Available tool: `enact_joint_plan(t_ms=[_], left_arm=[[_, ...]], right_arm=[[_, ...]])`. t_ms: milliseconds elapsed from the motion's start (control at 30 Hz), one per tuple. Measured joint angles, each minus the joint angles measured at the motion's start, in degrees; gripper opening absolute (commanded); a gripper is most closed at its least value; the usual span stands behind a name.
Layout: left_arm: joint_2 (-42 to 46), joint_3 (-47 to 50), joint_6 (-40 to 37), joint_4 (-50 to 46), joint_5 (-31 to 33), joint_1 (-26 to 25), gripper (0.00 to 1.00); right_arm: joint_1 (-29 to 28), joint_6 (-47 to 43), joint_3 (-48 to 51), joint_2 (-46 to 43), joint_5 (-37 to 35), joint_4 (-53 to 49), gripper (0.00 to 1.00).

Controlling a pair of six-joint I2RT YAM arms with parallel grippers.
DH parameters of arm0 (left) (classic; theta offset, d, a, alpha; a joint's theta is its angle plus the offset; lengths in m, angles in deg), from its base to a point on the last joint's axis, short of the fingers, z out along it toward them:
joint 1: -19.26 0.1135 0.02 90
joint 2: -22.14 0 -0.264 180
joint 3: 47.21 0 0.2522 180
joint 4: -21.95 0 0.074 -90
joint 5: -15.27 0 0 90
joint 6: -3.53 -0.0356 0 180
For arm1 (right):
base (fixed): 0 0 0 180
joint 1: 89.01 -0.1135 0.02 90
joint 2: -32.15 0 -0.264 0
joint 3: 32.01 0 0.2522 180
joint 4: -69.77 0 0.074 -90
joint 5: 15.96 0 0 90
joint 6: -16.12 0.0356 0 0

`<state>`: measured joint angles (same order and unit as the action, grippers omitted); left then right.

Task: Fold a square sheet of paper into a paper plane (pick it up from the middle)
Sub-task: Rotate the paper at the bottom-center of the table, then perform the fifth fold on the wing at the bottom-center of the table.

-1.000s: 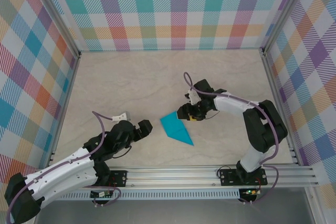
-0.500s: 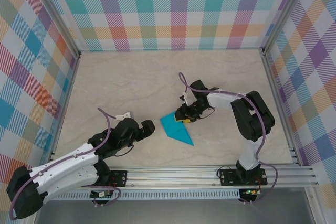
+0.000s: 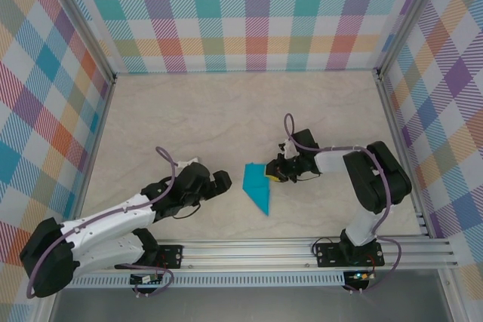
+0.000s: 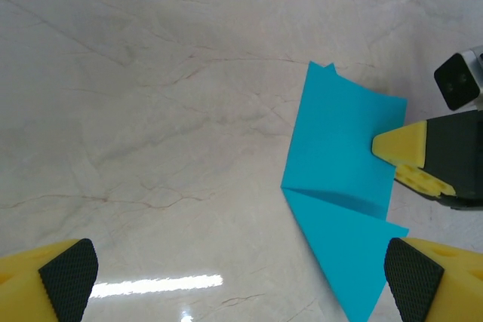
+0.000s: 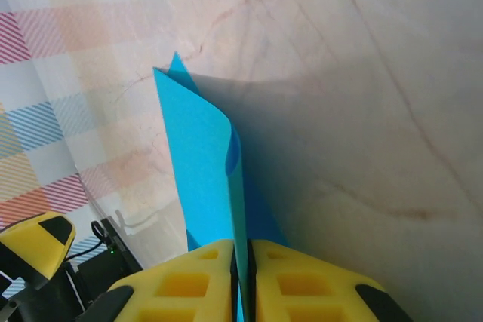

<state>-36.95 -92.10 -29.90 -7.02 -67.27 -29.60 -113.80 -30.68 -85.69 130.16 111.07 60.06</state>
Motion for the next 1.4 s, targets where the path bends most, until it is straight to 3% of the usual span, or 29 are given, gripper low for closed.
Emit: enact_joint_plan(t_ms=[167, 333, 700, 867, 967, 1233, 1400], left_arm=[[-5.6, -4.7, -1.6, 1.8, -1.7, 0.0, 1.0], [-7.1, -5.0, -2.0, 1.7, -2.6, 0.4, 1.0], [-8.1, -6.4, -3.7, 1.4, -5.4, 1.8, 1.0], [-7.8, -6.4, -4.2, 1.4, -7.1, 3.0, 1.0], [-7.9, -6.4, -4.2, 1.5, -8.6, 4.4, 1.0], [-12.6, -5.7, -3.4, 4.4, -12.0, 6.7, 1.0], [-13.4, -5.8, -2.9, 4.5, -12.5, 6.7, 1.0]], right_arm=[[-0.1, 2.3, 1.1, -4.7, -2.8, 0.8, 0.4], [-0.1, 2.1, 1.8, -10.1, -7.3, -1.3, 0.54], [-0.1, 0.1, 2.4, -14.6, -12.4, -8.8, 0.67], [-0.1, -0.9, 2.7, -17.8, -11.9, -10.1, 0.63], [-0.1, -2.1, 2.7, -17.9, -10.7, -12.0, 0.52], [-0.1, -5.8, 1.9, -19.2, -8.5, -19.2, 0.36], [-0.1, -8.0, -0.1, -19.2, -5.8, -21.2, 0.32]])
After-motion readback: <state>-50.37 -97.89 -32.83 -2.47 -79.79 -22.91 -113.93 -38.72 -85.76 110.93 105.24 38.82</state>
